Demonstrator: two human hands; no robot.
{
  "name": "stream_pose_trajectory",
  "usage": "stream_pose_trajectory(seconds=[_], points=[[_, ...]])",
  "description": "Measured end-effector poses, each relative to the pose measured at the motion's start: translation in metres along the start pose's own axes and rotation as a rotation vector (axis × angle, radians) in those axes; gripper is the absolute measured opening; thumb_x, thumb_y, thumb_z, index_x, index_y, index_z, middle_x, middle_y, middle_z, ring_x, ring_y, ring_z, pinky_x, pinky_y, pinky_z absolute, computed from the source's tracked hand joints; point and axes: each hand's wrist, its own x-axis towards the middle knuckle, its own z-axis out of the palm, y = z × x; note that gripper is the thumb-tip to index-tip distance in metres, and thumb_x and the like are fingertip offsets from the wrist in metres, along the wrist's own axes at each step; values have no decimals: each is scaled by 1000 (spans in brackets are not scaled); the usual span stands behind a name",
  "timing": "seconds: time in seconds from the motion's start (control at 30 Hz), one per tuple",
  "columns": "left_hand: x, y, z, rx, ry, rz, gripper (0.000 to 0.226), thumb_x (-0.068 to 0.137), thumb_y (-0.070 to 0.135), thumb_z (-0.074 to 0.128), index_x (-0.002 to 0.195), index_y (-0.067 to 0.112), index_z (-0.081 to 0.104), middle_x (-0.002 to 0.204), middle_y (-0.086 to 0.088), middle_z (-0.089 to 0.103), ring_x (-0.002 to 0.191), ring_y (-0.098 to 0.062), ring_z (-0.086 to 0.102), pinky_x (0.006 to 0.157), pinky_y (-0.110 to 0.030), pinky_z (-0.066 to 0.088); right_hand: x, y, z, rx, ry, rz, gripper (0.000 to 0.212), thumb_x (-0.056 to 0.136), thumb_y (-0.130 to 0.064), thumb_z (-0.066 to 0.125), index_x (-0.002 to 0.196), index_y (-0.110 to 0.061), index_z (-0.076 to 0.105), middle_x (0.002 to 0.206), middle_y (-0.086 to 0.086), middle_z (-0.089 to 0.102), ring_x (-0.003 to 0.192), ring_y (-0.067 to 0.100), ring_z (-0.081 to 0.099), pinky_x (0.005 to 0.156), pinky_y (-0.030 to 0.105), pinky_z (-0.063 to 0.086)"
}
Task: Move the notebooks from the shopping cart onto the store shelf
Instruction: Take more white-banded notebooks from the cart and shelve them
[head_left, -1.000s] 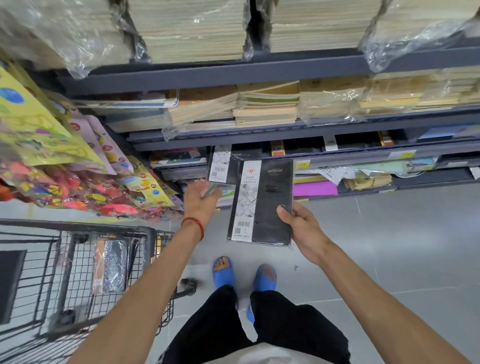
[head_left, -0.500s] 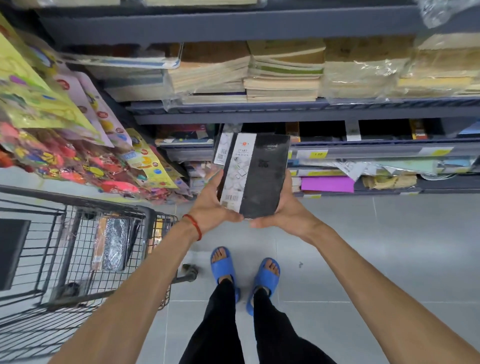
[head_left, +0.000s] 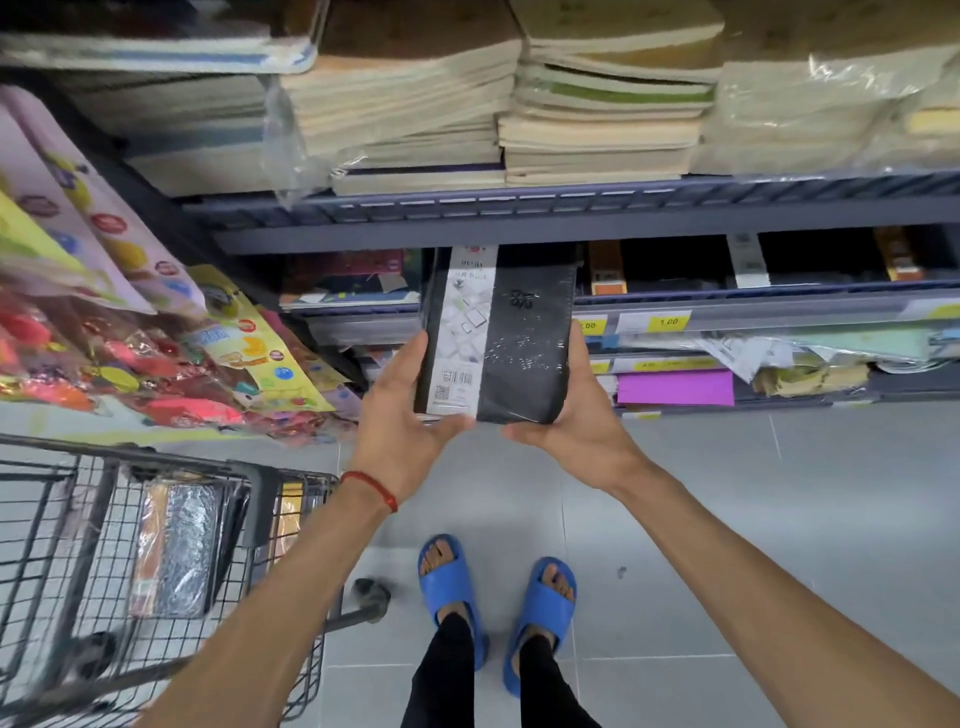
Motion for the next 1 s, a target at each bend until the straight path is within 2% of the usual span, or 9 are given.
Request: stream_pose_trajectory(seconds=[0.07, 0.13, 0.23, 0.3, 0.43, 0.6, 0.7, 0.8, 1.0], points=[[3, -3, -1, 108, 61, 16, 96, 67, 27, 88, 148, 28, 37, 146, 12, 40, 136, -5, 33, 114, -23, 30, 2, 3, 2, -4, 40, -10, 107, 71, 11, 81, 135, -55, 29, 134, -12, 62, 127, 7, 58, 106, 36, 49], [6, -5, -3, 47, 35, -10, 105, 67, 25, 89, 152, 25, 27, 151, 16, 27, 136, 4, 28, 113, -13, 25, 3, 6, 5, -16, 77, -19, 101, 72, 10, 81, 139, -47, 33, 130, -13, 64, 125, 7, 59, 106, 37, 49], [17, -14, -2, -13, -49, 2, 114, 57, 41, 91, 152, 33, 29, 154, 12, 35, 140, -6, 36, 116, -36, 34, 5, 13, 9, -27, 104, -32, 102, 76, 14, 77, 146, -43, 30, 132, -14, 63, 126, 7, 58, 108, 38, 48], [21, -21, 0, -10, -56, 10, 114, 54, 44, 90, 151, 33, 30, 150, 11, 42, 138, -9, 41, 114, -40, 37, 6, 17, 9, -32, 122, -42, 98, 78, 14, 75, 146, -41, 31, 131, -14, 64, 125, 6, 59, 108, 33, 47], [22, -23, 2, -30, 46, 28, 97, 67, 19, 89, 150, 26, 38, 145, 9, 51, 130, -4, 51, 111, -32, 42, 15, 23, 2, -70, 193, -60, 93, 83, -1, 78, 156, -28, 27, 137, -17, 60, 129, 0, 54, 114, 28, 41], [22, -15, 6, -60, 169, 48, 75, 76, 10, 82, 143, 18, 50, 129, 9, 63, 115, 0, 61, 103, -27, 49, 24, 26, -1, -186, 226, -72, 99, 81, -12, 82, 159, -25, 21, 146, -13, 54, 135, 1, 48, 117, 32, 37], [20, -11, 7, -76, 204, 57, 70, 77, 8, 80, 140, 17, 53, 122, 14, 65, 109, 9, 61, 100, -20, 49, 24, 28, -4, -280, 198, -79, 103, 82, -10, 81, 159, -27, 17, 147, -13, 51, 136, 0, 47, 118, 30, 36], [22, -11, 8, -77, 224, 46, 69, 76, 11, 81, 139, 18, 54, 122, 11, 67, 109, 5, 63, 100, -24, 50, 31, 28, -6, -346, 236, -106, 93, 87, 1, 72, 160, -24, 20, 137, -13, 59, 126, 1, 55, 113, 25, 40], [39, -8, 8, -68, 287, -1, 68, 76, 17, 82, 138, 22, 56, 111, 11, 71, 94, 11, 65, 91, -15, 51, 53, 24, -5, -418, 237, -97, 94, 89, -14, 75, 160, -24, 15, 144, -12, 53, 126, 10, 55, 94, -5, 32]])
